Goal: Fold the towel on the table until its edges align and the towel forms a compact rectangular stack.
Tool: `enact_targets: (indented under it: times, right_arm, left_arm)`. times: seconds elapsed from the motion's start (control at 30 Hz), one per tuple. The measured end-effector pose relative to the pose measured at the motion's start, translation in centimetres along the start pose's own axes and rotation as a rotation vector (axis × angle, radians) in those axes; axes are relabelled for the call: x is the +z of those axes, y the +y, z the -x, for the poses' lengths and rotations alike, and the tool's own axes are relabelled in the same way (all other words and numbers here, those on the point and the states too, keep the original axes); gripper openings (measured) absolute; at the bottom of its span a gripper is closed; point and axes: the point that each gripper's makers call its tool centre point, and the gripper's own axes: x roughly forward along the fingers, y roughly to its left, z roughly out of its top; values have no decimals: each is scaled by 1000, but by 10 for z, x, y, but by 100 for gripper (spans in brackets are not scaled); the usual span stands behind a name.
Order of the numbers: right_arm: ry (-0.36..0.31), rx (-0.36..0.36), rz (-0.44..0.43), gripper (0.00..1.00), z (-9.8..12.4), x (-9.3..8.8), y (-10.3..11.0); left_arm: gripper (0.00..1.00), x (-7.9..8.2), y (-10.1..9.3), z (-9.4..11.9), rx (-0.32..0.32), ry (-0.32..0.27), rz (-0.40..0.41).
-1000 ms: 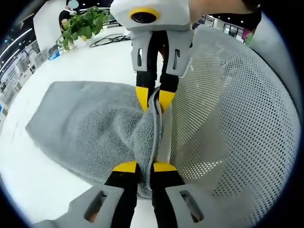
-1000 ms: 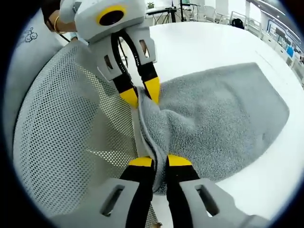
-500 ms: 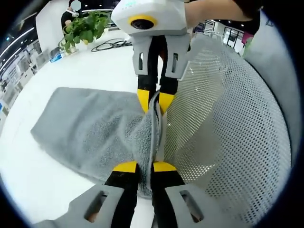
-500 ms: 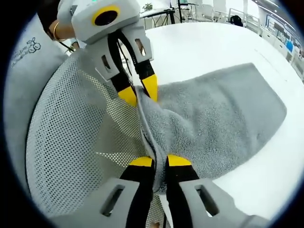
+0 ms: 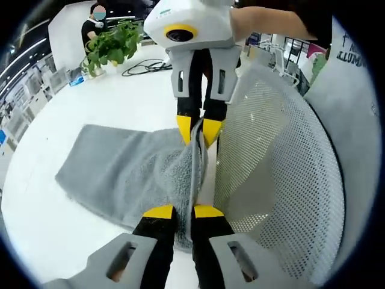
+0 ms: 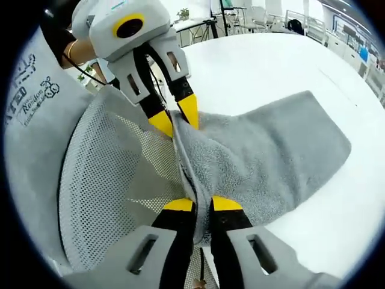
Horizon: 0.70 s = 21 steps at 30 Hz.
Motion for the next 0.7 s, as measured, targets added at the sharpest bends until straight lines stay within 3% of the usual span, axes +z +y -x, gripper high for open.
enact_targets:
  times: [0.37,0.7]
  right_arm:
    - [-39,-22,1,6,29,23,2]
    - [-34,4,39,6,45,31,15]
  left_arm:
    - [9,22,10,27,28,-15,-29]
    - [9,33,3,46,17,-15,-49]
